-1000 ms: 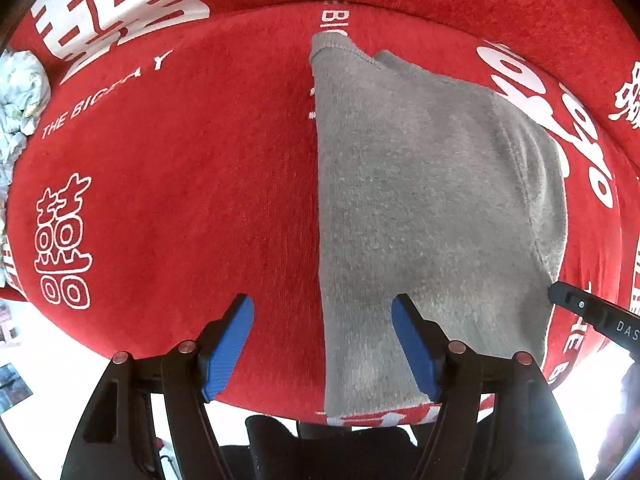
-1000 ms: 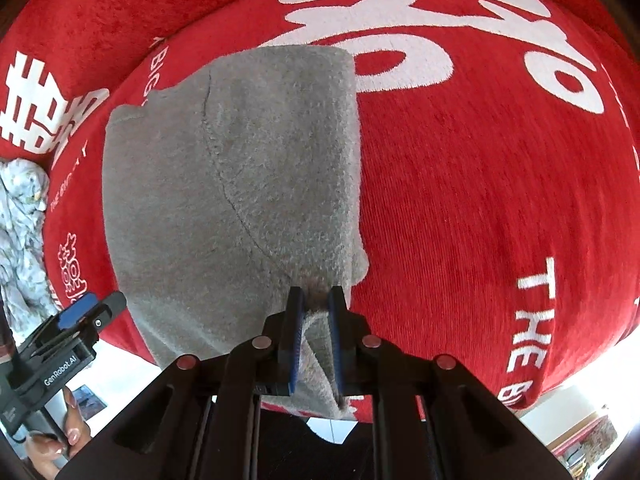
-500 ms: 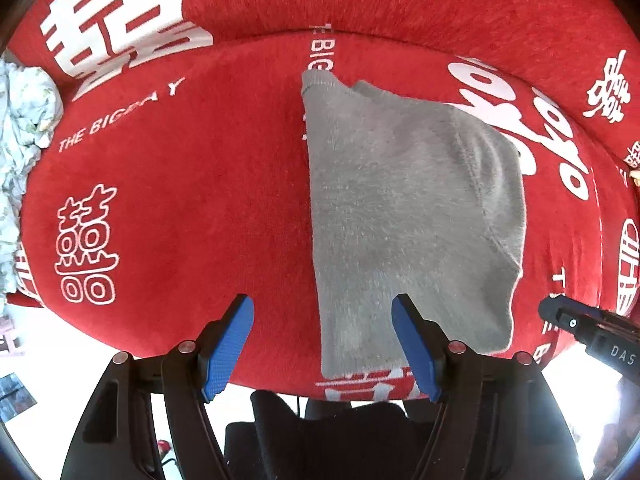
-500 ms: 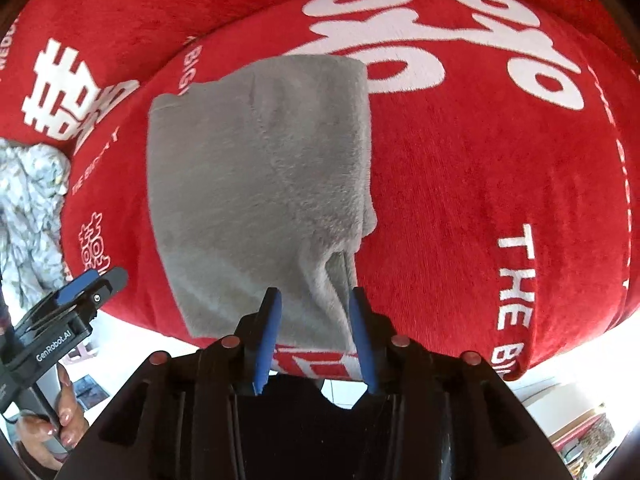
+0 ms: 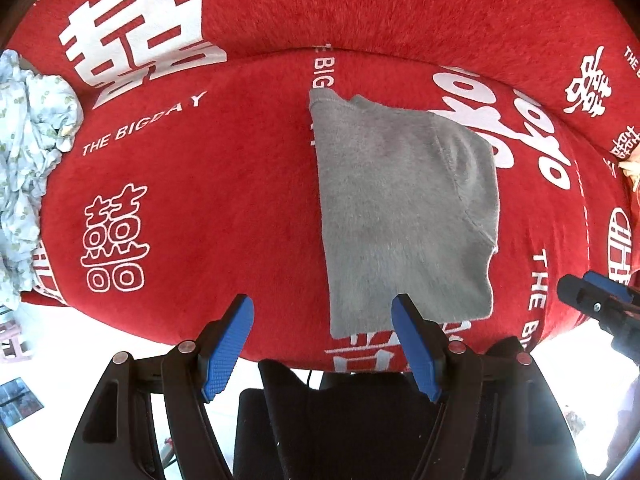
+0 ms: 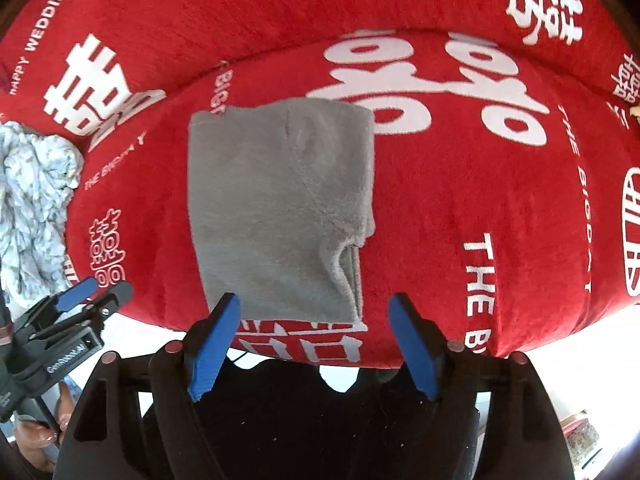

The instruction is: Fold small clothes

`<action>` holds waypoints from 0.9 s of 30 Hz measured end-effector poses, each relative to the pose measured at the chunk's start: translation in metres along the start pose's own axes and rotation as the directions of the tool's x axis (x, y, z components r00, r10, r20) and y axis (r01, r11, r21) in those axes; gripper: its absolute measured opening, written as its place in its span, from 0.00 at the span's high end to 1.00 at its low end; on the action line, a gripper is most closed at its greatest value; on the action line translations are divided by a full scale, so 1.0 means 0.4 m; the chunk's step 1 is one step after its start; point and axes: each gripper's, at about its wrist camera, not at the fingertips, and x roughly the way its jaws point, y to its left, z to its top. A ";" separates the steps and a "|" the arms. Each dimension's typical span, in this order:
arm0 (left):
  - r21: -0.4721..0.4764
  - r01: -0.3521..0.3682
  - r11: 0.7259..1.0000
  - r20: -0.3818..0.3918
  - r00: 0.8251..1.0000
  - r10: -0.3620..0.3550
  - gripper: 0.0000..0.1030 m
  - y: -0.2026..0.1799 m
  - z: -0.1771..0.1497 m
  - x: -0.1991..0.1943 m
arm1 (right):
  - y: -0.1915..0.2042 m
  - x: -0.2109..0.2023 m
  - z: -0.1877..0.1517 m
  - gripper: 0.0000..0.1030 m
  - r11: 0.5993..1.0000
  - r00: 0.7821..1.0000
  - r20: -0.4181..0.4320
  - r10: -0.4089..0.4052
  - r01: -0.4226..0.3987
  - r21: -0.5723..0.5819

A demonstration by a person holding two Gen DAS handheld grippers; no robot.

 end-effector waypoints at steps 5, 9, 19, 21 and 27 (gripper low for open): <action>0.006 -0.001 1.000 0.007 1.000 0.001 0.29 0.003 -0.009 -0.032 | 0.038 -0.038 -0.006 0.22 0.996 0.997 0.043 -0.070 0.072 -0.047; 0.014 -0.024 1.000 0.050 0.998 0.024 0.05 -0.005 -0.017 -0.059 | 0.064 -0.056 -0.013 0.20 0.988 0.989 0.069 -0.128 0.133 -0.079; 0.010 -0.065 0.998 0.059 0.996 0.064 0.05 -0.015 -0.017 -0.081 | 0.067 -0.073 -0.017 0.00 0.988 0.985 0.104 -0.140 0.146 -0.048; 0.007 -0.072 0.997 0.059 0.996 0.072 0.05 -0.017 -0.016 -0.084 | 0.068 -0.076 -0.017 0.00 0.988 0.984 0.105 -0.144 0.149 -0.044; 0.013 -0.079 0.997 0.060 0.995 0.078 0.05 -0.025 -0.018 -0.089 | 0.072 -0.085 -0.018 0.00 0.988 0.984 0.108 -0.144 0.149 -0.039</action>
